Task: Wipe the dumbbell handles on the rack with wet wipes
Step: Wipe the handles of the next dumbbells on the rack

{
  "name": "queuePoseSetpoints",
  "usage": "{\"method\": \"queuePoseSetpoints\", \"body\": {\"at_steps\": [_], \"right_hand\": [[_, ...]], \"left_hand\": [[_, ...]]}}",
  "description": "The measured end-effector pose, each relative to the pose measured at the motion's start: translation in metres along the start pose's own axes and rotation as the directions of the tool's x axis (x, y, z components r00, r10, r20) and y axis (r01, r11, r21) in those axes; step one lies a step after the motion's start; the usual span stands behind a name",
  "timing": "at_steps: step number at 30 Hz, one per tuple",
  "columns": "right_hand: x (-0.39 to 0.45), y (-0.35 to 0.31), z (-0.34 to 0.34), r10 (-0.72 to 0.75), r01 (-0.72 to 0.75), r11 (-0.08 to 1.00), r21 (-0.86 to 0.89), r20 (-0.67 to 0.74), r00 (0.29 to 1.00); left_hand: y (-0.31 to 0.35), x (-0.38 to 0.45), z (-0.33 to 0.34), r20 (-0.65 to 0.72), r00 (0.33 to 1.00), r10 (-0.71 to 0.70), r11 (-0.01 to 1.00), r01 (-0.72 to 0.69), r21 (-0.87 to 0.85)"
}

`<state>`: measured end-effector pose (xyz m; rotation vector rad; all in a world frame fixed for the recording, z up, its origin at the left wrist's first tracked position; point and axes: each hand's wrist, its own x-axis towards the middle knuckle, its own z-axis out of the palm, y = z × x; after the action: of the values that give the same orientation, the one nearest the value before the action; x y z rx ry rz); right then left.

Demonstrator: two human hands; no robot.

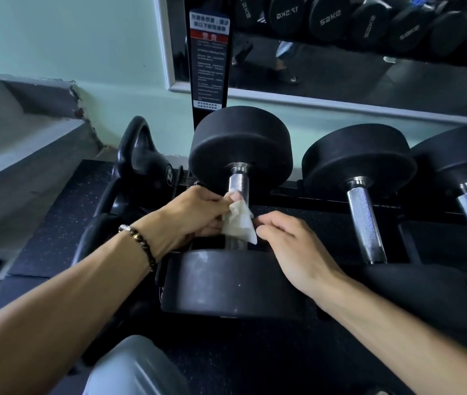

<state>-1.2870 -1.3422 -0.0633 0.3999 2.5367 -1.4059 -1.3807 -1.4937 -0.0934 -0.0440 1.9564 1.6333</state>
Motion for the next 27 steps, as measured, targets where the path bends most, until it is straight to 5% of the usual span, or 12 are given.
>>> {"method": "queuePoseSetpoints", "body": {"at_steps": [2,7,12,18,25,27], "right_hand": [[0.0,0.001,0.002,-0.016,0.017,1.0,0.014,-0.059,0.998],[-0.003,0.003,0.004,-0.013,0.015,1.0,0.022,-0.087,0.996],[-0.005,0.001,0.004,-0.018,0.021,0.999,0.028,-0.099,0.995],[-0.004,0.004,0.004,-0.041,0.044,0.999,0.032,-0.101,0.994],[-0.001,0.007,0.006,-0.067,0.08,0.992,0.097,-0.131,0.989],[-0.001,0.007,0.006,-0.073,0.087,0.991,0.097,-0.135,0.988]], "left_hand": [[0.001,-0.001,-0.001,0.007,1.0,-0.006,1.0,0.006,0.029],[0.021,0.013,0.007,-0.124,0.99,0.069,0.953,-0.102,-0.284],[0.01,0.004,0.002,-0.057,0.996,-0.062,0.96,0.044,-0.276],[0.02,0.018,0.01,-0.291,0.955,-0.063,0.942,-0.039,-0.332],[0.02,-0.01,0.006,0.046,0.999,-0.01,0.996,0.014,-0.084],[0.018,-0.005,0.005,0.005,0.999,0.033,0.998,-0.033,-0.053]]}}
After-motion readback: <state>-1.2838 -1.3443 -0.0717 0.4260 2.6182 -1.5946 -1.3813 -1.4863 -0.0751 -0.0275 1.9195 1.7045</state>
